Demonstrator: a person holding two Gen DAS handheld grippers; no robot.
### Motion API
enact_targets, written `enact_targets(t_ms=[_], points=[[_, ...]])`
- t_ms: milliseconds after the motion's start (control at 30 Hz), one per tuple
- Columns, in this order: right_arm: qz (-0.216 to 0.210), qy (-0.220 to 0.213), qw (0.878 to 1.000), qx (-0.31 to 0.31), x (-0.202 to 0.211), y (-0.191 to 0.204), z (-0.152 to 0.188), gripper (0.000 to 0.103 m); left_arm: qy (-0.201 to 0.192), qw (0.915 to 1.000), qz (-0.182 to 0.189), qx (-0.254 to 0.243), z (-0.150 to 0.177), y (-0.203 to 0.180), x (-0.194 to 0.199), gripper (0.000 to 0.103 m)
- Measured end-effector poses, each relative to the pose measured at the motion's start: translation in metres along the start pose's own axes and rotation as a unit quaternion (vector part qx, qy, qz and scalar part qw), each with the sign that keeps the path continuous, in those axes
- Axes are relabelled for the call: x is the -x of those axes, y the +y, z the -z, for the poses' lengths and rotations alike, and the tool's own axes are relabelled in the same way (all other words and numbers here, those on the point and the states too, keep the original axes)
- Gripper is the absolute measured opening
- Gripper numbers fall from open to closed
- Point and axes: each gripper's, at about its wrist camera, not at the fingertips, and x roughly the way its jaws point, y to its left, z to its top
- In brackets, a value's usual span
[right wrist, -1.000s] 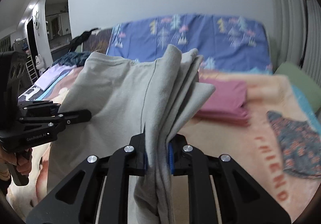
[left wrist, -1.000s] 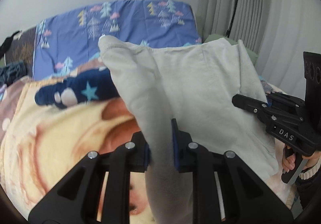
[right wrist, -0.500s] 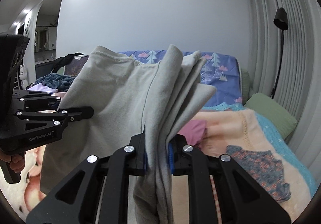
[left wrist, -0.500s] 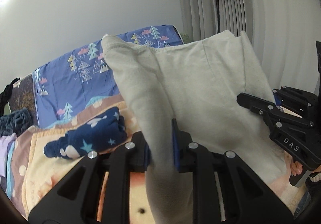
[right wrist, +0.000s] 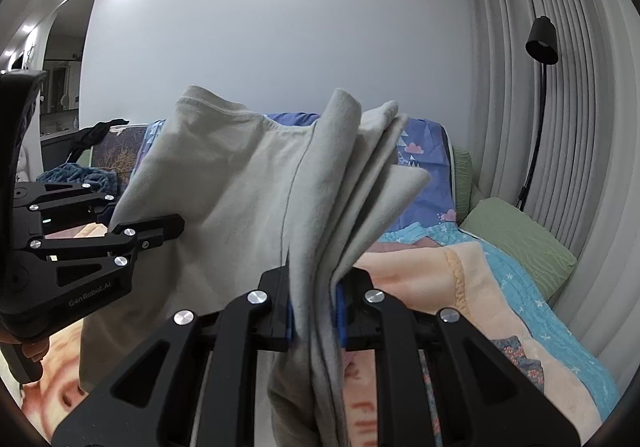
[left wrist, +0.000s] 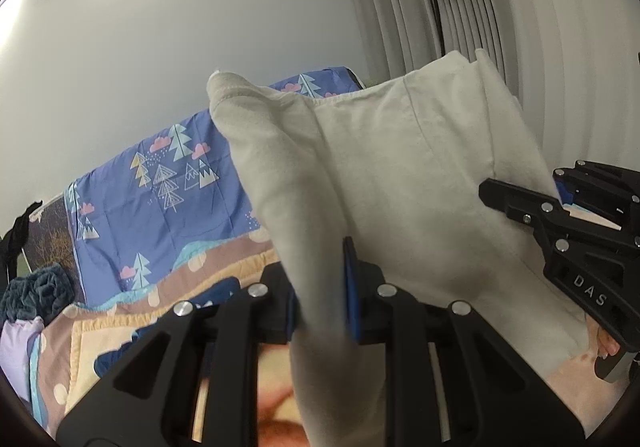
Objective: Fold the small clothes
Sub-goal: 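Lift the grey shirt with both tools and fold it over once more, then lower the folded grey shirt onto the blanket and open both tools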
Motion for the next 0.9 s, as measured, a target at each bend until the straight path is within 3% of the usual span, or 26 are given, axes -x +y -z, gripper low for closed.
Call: enact_targets(t_ms=[267,600,700,733,767,800,900], points=[[0.019,0.020,0.999,-0.016,-0.061,-0.020,-0.010,0.015,0.015,0.9989,-0.024,-0.038,-0.025,-0.007,-0.060,0.020],[0.027,0.047,0.998,-0.035,-0.137,-0.027,-0.004,0.015,0.036,0.9968,-0.057,-0.042,-0.022,0.004,-0.130,0.021],[0.036,0.068,0.996,-0.037,-0.172,-0.027,0.001,0.018,0.051,0.9935,-0.091,-0.046,-0.016,0.011,-0.165,0.039],[0.042,0.097,0.994,-0.034,-0.192,-0.029,0.007,0.018,0.056,0.9907,-0.114,-0.049,-0.013,0.013,-0.176,0.053],[0.049,0.130,0.990,-0.034,-0.209,-0.031,0.014,0.023,0.057,0.9877,-0.137,-0.051,-0.008,0.016,-0.184,0.058],[0.061,0.157,0.985,-0.039,-0.221,-0.034,0.022,0.024,0.062,0.9871,-0.141,-0.046,-0.002,0.019,-0.190,0.059],[0.071,0.205,0.974,-0.064,-0.233,-0.043,0.063,0.026,0.110,0.9889,-0.097,-0.025,0.024,0.029,-0.205,0.059]])
